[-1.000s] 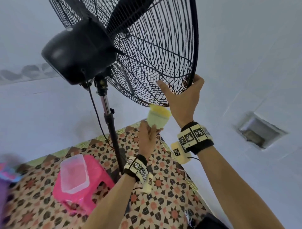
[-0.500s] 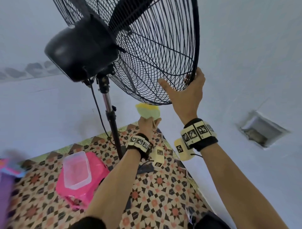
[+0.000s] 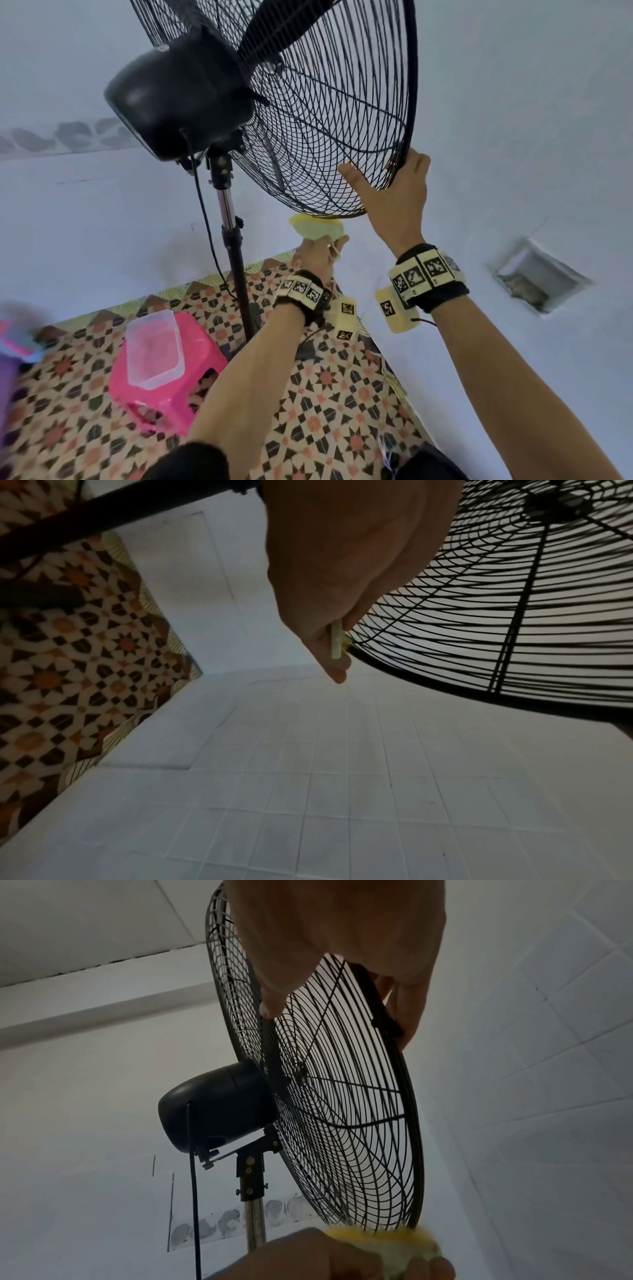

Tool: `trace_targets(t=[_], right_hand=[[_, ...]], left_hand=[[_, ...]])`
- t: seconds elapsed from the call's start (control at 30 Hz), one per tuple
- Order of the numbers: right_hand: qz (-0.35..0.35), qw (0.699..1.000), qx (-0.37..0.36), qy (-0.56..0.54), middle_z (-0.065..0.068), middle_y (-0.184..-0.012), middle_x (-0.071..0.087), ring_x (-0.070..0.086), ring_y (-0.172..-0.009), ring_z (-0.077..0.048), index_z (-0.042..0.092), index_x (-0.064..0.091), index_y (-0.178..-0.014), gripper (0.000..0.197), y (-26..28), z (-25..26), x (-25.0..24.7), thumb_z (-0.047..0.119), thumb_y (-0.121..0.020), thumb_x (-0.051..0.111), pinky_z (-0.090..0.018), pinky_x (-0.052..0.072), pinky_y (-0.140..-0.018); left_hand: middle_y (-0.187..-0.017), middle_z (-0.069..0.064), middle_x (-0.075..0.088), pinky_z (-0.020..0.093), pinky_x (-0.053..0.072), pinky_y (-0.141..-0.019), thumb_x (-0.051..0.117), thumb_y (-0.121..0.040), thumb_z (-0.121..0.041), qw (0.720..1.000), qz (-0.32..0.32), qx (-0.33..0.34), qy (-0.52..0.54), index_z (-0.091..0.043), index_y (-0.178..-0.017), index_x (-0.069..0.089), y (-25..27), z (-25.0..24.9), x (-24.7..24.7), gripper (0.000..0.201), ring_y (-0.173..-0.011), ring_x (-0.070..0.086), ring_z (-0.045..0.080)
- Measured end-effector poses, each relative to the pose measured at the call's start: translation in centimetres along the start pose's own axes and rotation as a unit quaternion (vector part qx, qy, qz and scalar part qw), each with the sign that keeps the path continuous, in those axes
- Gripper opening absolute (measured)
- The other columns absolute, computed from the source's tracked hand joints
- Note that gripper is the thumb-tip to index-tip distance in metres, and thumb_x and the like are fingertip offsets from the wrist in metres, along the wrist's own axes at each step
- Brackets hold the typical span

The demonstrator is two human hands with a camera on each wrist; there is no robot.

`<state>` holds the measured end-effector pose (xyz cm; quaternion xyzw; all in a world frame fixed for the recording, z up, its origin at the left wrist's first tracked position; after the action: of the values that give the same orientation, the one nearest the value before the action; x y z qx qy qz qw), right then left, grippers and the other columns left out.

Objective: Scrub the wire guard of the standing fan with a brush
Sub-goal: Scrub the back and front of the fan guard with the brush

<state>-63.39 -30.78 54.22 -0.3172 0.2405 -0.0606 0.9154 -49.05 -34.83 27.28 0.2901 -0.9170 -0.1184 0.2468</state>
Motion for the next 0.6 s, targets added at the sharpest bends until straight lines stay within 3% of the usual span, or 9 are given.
trace_targets(t=[0.03, 0.07, 0.1, 0.13, 0.17, 0.23, 0.4, 0.5, 0.6], right_hand=[[0.0, 1.0, -0.003, 0.0, -0.007, -0.122, 0.046, 0.035, -0.093, 0.007, 0.008, 0.05, -0.135, 0.091, 0.0, 0.0, -0.1, 0.068, -0.073, 0.08, 0.008, 0.03, -0.078], [-0.002, 1.0, -0.004, 0.0, -0.007, -0.121, 0.046, 0.035, -0.091, 0.006, 0.007, 0.05, -0.133, 0.09, -0.1, 0.0, -0.2, 0.068, -0.073, 0.08, 0.008, 0.031, -0.077], [-0.005, 1.0, -0.005, 0.002, -0.008, -0.12, 0.046, 0.036, -0.089, 0.005, 0.006, 0.051, -0.131, 0.09, -0.2, 0.0, -0.2, 0.068, -0.073, 0.08, 0.007, 0.031, -0.077], [-0.007, 1.0, -0.006, 0.002, -0.007, -0.118, 0.046, 0.037, -0.089, 0.004, 0.005, 0.051, -0.13, 0.09, -0.3, 0.1, -0.2, 0.068, -0.073, 0.08, 0.006, 0.032, -0.076], [-0.008, 1.0, -0.006, 0.0, -0.007, -0.117, 0.045, 0.037, -0.089, 0.003, 0.005, 0.051, -0.129, 0.089, -0.3, 0.0, -0.1, 0.068, -0.073, 0.08, 0.005, 0.032, -0.076], [-0.011, 1.0, -0.004, -0.005, -0.006, -0.115, 0.044, 0.037, -0.088, 0.001, 0.004, 0.052, -0.127, 0.087, -0.2, 0.0, 0.1, 0.067, -0.074, 0.08, 0.005, 0.032, -0.075], [-0.01, 1.0, -0.002, -0.008, -0.005, -0.117, 0.045, 0.038, -0.09, 0.002, 0.005, 0.051, -0.129, 0.088, 0.3, -0.4, 0.0, 0.066, -0.073, 0.082, 0.005, 0.033, -0.076], [-0.008, 1.0, -0.007, -0.002, -0.006, -0.116, 0.045, 0.035, -0.088, 0.003, 0.003, 0.051, -0.128, 0.088, 0.2, -0.6, -0.2, 0.063, -0.073, 0.083, 0.007, 0.031, -0.075], [-0.005, 1.0, -0.009, 0.0, -0.005, -0.114, 0.044, 0.035, -0.087, 0.001, 0.004, 0.052, -0.126, 0.086, -0.5, -0.4, -0.3, 0.065, -0.073, 0.082, 0.005, 0.032, -0.075]], left_hand=[[-0.109, 0.007, 0.073, -0.008, 0.014, -0.077, 0.064, -0.084, -0.065, 1.0, 0.004, 0.003, -0.019, -0.047, -0.094, 0.066, -0.2, 0.0, 0.2, 0.021, -0.103, 0.07, 0.037], [-0.114, 0.012, 0.073, 0.004, 0.035, -0.104, 0.069, -0.081, -0.063, 0.996, 0.042, -0.06, 0.043, -0.044, -0.095, 0.068, 1.6, -0.1, 0.5, 0.024, -0.107, 0.07, 0.039], [-0.121, 0.019, 0.071, 0.032, 0.052, -0.108, 0.074, -0.087, -0.045, 0.994, 0.079, -0.04, 0.068, -0.035, -0.102, 0.068, 5.6, -2.0, 1.1, 0.019, -0.11, 0.07, 0.041], [-0.126, 0.024, 0.068, 0.047, 0.056, -0.103, 0.069, -0.096, -0.021, 0.992, 0.107, 0.014, 0.069, -0.019, -0.113, 0.066, 9.3, -4.4, 1.9, 0.017, -0.11, 0.071, 0.043], [-0.129, 0.027, 0.067, 0.049, 0.058, -0.1, 0.059, -0.101, -0.003, 0.979, 0.156, 0.018, 0.129, -0.008, -0.123, 0.06, 11.7, -5.2, 2.2, 0.022, -0.107, 0.072, 0.042], [-0.131, 0.026, 0.067, 0.046, 0.058, -0.099, 0.049, -0.104, 0.008, 0.968, 0.203, 0.033, 0.141, -0.002, -0.131, 0.055, 14.4, -5.7, 2.4, 0.03, -0.104, 0.073, 0.042], [-0.103, 0.022, 0.069, 0.037, 0.064, -0.081, 0.048, -0.098, 0.013, 0.989, 0.043, -0.006, 0.139, 0.001, -0.12, 0.057, 10.1, -6.3, 1.5, 0.027, -0.1, 0.07, 0.046], [-0.083, 0.018, 0.067, 0.037, 0.064, -0.076, 0.057, -0.083, 0.011, 0.99, 0.09, 0.006, 0.11, -0.002, -0.112, 0.06, 10.6, -6.9, 2.4, 0.032, -0.096, 0.061, 0.044], [-0.127, 0.025, 0.068, 0.044, 0.06, -0.096, 0.054, -0.102, 0.006, 0.967, 0.223, 0.084, 0.091, -0.006, -0.132, 0.056, 14.0, -6.0, 2.3, 0.033, -0.111, 0.068, 0.047]])
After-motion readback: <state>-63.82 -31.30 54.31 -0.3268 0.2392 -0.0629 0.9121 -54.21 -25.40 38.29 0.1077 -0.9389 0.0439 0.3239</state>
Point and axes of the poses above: each hand's wrist, its own y-axis away from the middle knuckle, its own x-axis out of the palm, z = x × y, the point moved 4 cm from there along -y, towards the middle knuckle
